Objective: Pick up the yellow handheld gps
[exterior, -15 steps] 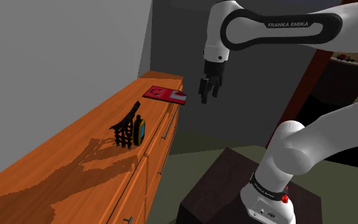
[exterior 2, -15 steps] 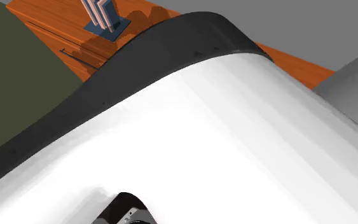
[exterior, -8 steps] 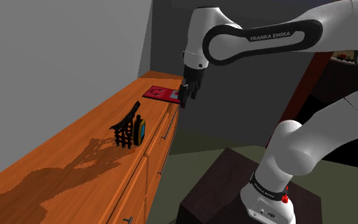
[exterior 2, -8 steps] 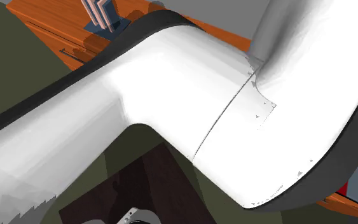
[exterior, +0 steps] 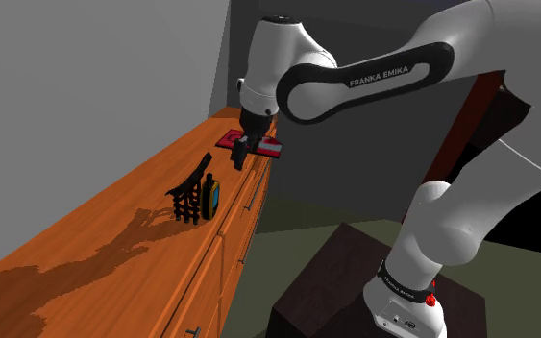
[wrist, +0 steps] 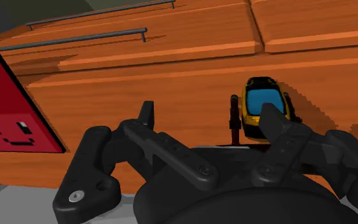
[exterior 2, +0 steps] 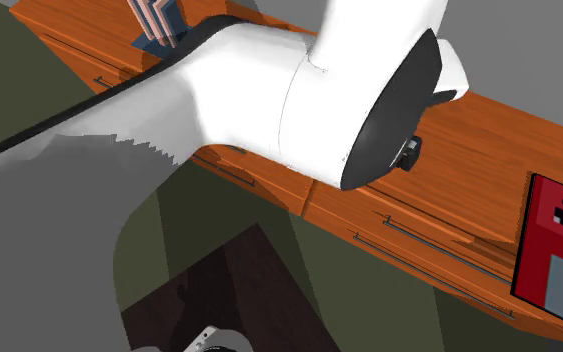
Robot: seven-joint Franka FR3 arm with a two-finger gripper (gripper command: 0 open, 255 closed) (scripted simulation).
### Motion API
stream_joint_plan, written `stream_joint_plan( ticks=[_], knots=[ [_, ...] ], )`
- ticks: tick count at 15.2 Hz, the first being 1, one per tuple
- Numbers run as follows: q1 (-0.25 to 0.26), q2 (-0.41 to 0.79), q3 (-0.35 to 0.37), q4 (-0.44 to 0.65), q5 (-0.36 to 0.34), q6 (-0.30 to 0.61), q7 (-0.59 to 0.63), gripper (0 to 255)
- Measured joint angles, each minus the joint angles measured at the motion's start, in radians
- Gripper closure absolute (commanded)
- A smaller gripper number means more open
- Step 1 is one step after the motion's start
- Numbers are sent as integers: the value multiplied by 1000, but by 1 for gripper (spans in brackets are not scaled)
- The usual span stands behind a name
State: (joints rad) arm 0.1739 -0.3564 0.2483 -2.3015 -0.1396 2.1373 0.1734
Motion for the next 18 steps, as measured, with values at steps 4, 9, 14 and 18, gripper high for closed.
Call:
stream_joint_plan(
  ticks=[4, 9, 14, 18],
  knots=[
    [9, 88, 68, 37, -85, 108, 54, 0],
    [13, 184, 134, 93, -211, 197, 122, 0],
    [6, 222, 144, 66, -261, 259, 166, 0],
    [2, 237, 147, 49, -282, 287, 187, 255]
  ],
)
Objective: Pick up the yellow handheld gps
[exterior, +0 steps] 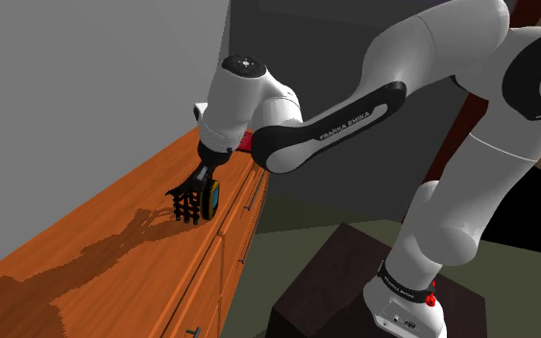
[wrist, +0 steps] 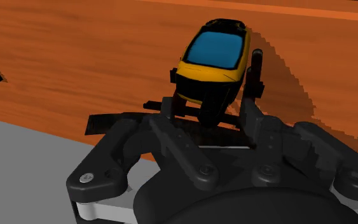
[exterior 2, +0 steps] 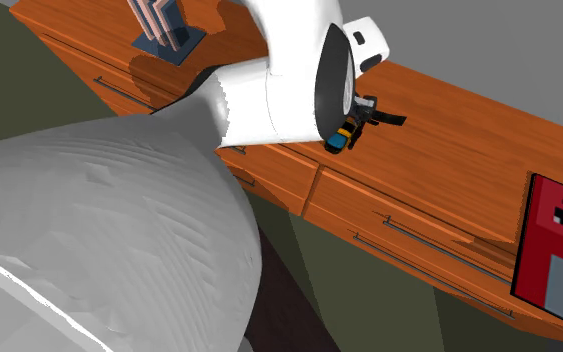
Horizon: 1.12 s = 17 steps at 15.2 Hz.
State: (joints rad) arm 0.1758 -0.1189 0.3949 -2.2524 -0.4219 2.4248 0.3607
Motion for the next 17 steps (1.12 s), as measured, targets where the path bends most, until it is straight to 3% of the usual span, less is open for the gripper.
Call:
stream_joint_plan(
  ticks=[9, 17],
  knots=[
    [0, 1, 0, 1, -2, 2, 2, 255],
    [9, -37, -7, 52, 53, -77, -56, 255]
  ],
)
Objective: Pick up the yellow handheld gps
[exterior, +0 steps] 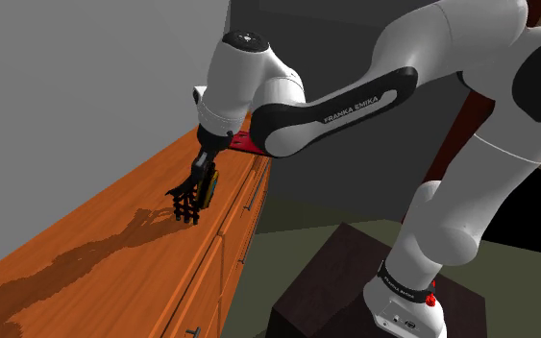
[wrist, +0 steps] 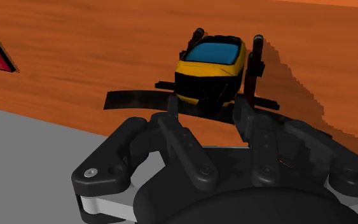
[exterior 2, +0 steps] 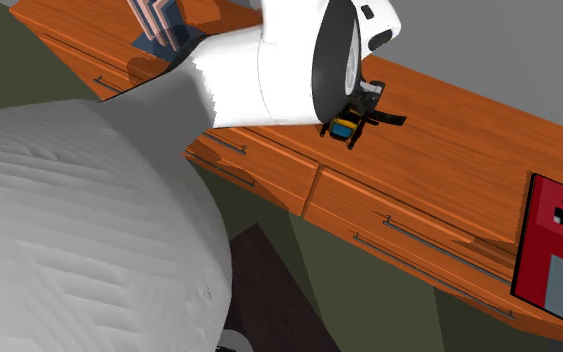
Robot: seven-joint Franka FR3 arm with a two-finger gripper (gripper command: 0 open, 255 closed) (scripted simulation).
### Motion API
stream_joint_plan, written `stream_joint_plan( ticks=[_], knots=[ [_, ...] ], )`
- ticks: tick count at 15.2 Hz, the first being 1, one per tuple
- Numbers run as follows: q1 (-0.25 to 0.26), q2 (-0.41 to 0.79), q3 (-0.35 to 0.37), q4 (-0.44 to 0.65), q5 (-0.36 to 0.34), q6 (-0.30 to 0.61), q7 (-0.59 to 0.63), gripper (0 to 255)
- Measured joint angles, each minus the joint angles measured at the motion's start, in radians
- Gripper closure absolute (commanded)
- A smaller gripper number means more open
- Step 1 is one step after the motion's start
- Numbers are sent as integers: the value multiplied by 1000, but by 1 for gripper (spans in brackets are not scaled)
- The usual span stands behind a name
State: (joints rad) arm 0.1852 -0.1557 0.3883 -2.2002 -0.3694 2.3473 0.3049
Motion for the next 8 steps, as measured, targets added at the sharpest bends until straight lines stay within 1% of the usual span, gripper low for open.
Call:
stream_joint_plan(
  ticks=[8],
  knots=[
    [8, -30, -7, 72, 43, -92, -53, 255]
  ],
)
